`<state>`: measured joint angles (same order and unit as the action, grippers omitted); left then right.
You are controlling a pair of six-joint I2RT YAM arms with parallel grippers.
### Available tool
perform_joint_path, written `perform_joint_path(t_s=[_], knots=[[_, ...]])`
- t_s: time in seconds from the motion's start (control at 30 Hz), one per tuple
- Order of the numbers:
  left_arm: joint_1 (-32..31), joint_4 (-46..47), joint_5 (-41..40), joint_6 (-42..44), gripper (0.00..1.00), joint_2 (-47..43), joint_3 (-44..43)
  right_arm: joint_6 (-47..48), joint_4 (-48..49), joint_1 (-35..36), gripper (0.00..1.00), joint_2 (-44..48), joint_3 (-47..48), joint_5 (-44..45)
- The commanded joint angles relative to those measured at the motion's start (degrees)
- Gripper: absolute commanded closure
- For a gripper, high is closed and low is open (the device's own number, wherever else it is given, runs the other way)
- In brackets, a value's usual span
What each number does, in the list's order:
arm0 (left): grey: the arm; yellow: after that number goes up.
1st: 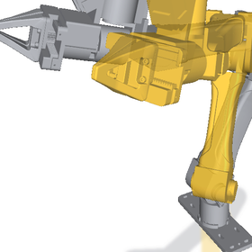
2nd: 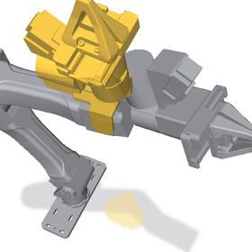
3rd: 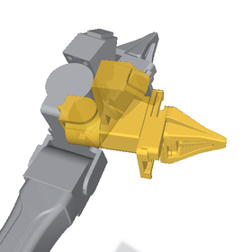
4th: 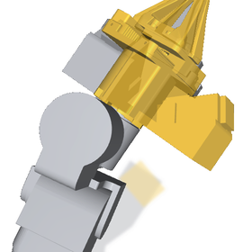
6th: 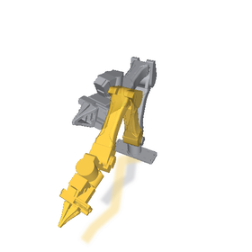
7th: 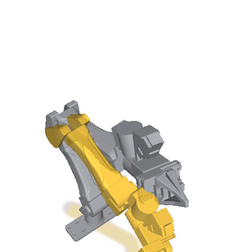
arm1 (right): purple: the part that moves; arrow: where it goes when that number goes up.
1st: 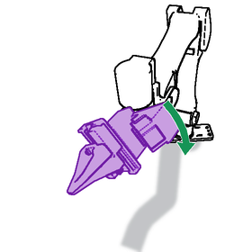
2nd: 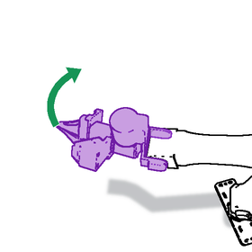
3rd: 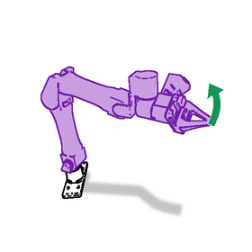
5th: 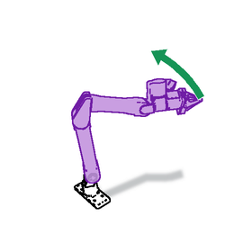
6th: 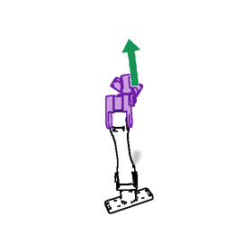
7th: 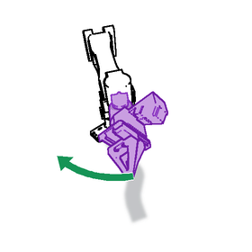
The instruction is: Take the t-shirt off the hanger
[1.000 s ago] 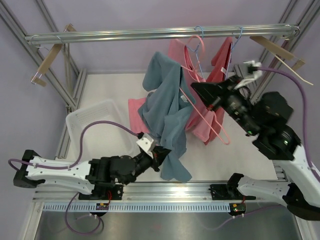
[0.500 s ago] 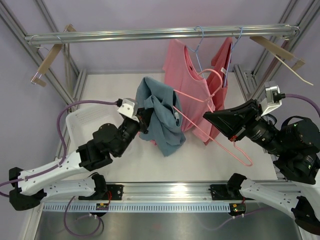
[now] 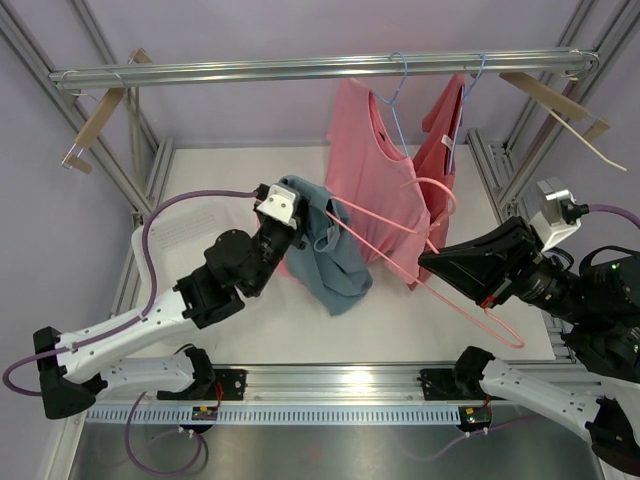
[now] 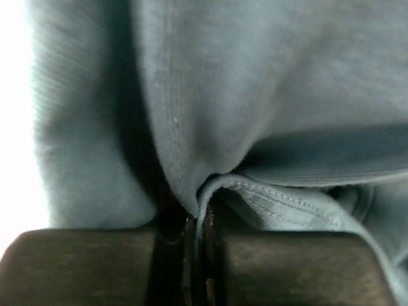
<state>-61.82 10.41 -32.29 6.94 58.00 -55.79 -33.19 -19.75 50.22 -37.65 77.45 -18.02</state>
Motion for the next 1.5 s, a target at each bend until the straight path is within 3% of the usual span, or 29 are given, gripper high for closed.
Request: perform_joint_path(t_s=[0.0, 0.13, 0.27, 0.5, 0.53, 0.7, 0.8, 0.97, 1.2, 1.37, 1.47], knots=[[0.3, 4.5, 1.4, 1.2, 1.0, -1.5, -3.6, 0.2, 2.1, -0.1, 1.0, 2.4, 1.4, -0.5], [0.4, 1.5, -0.7, 1.7, 1.0, -3.8, -4.1, 1.6, -0.8, -0.1, 1.0, 3.4, 1.7, 2.4], [0.4, -4.9, -2.4, 3.6, 1.0, -4.8, -9.9, 3.7, -5.6, -0.1, 1.0, 5.6, 1.7, 5.3], [0.5, -18.0, -1.5, 10.0, 1.0, -1.8, -33.0, 5.7, -11.7, -0.1, 1.0, 11.9, 0.0, 13.0], [0.4, -19.4, -1.8, 10.7, 1.0, 0.1, -39.2, 5.9, -12.2, 0.0, 1.0, 12.2, -0.1, 13.5], [0.4, -21.1, -6.9, 20.2, 1.0, 5.1, -52.7, 7.3, -14.8, -0.1, 1.0, 12.2, -0.4, 16.8], [1.3, -16.4, -10.3, 26.5, 1.0, 6.5, -55.1, 8.1, -14.4, -0.1, 1.0, 12.0, -1.1, 17.7], [5.7, -16.4, -11.1, 28.6, 1.0, 7.2, -56.0, 8.9, -15.1, -0.1, 1.0, 9.4, -1.1, 16.1], [22.9, -19.3, -6.4, 24.2, 1.0, 7.3, -54.5, 8.9, -15.4, -0.1, 1.0, 6.1, -2.1, 12.9], [23.8, -7.0, -11.9, 31.5, 1.0, 7.7, -55.7, 9.3, -17.2, -0.1, 1.0, 3.0, -0.2, 12.7], [23.6, -4.4, -12.0, 34.5, 1.0, 6.6, -57.1, 10.0, -19.0, -0.1, 1.0, 1.4, 3.1, 12.9]])
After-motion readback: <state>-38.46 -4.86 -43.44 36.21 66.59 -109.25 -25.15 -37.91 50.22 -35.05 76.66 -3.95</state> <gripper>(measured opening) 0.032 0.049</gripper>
